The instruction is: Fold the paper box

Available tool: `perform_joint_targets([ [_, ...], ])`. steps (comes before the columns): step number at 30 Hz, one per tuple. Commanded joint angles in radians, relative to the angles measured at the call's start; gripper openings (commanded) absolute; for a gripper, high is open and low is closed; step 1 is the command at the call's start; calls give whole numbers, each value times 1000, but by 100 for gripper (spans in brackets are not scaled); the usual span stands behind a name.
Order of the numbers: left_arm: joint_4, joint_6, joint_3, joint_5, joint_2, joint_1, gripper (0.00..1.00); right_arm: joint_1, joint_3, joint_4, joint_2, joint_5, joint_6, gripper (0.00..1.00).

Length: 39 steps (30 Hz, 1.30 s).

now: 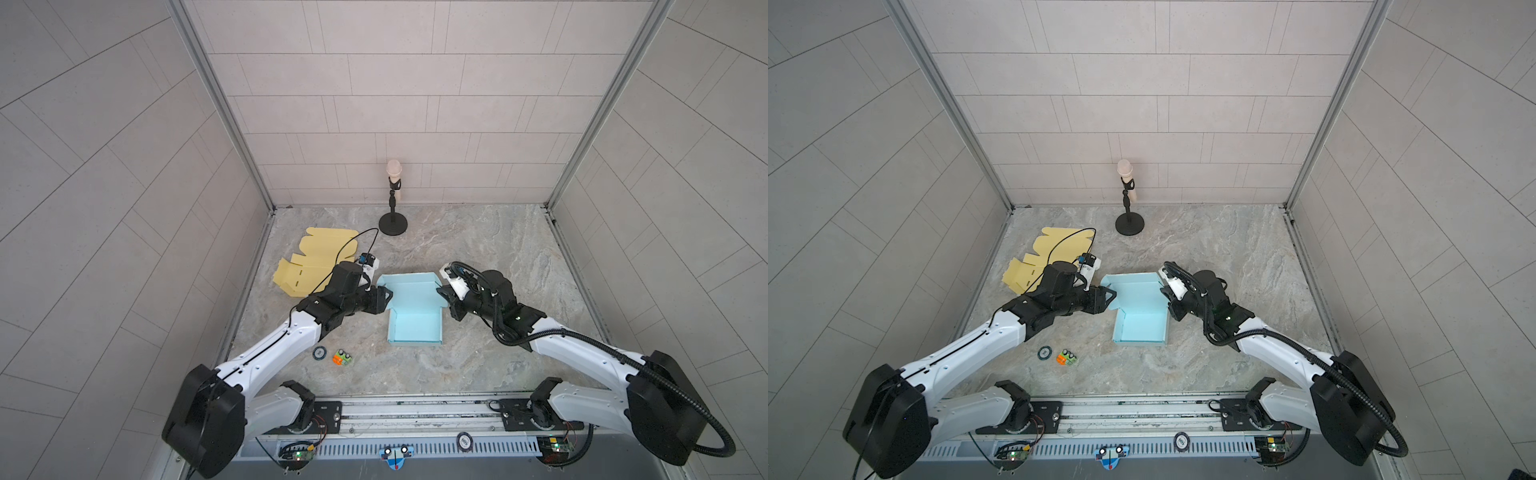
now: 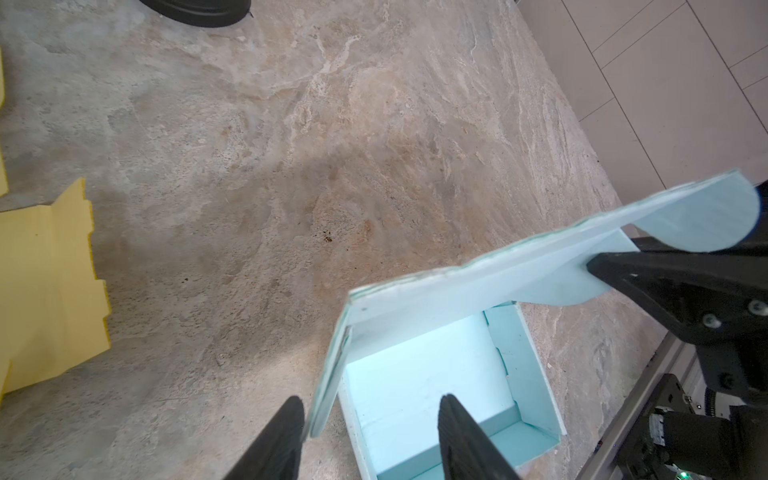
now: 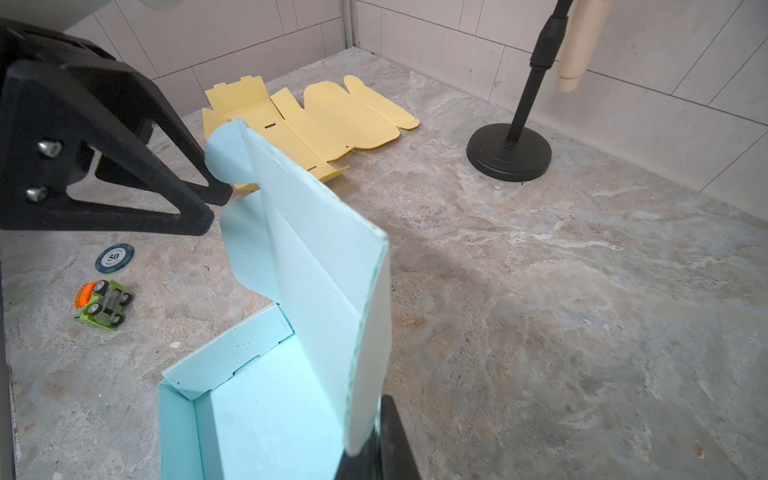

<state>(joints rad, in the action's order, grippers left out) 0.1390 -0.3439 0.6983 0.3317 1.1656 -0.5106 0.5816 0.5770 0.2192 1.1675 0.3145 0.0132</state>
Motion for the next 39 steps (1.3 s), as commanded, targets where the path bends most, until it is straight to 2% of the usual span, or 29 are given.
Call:
perform_joint_targets([
  [1, -33, 4, -6, 4, 16, 1, 51, -4, 10, -1, 9, -13, 1, 0],
  [6, -53, -4, -17, 4, 40, 1, 43, -7, 9, 0, 13, -17, 7, 0],
  [14, -43, -4, -22, -8, 43, 1, 24, -9, 9, -1, 12, -28, 8, 0],
  [29, -13, 0, -28, -41, 21, -6, 5, -10, 24, -27, 6, -66, 19, 0],
  [39, 1, 6, -10, -69, 19, -22, 0, -11, 37, -59, 12, -105, 38, 9],
])
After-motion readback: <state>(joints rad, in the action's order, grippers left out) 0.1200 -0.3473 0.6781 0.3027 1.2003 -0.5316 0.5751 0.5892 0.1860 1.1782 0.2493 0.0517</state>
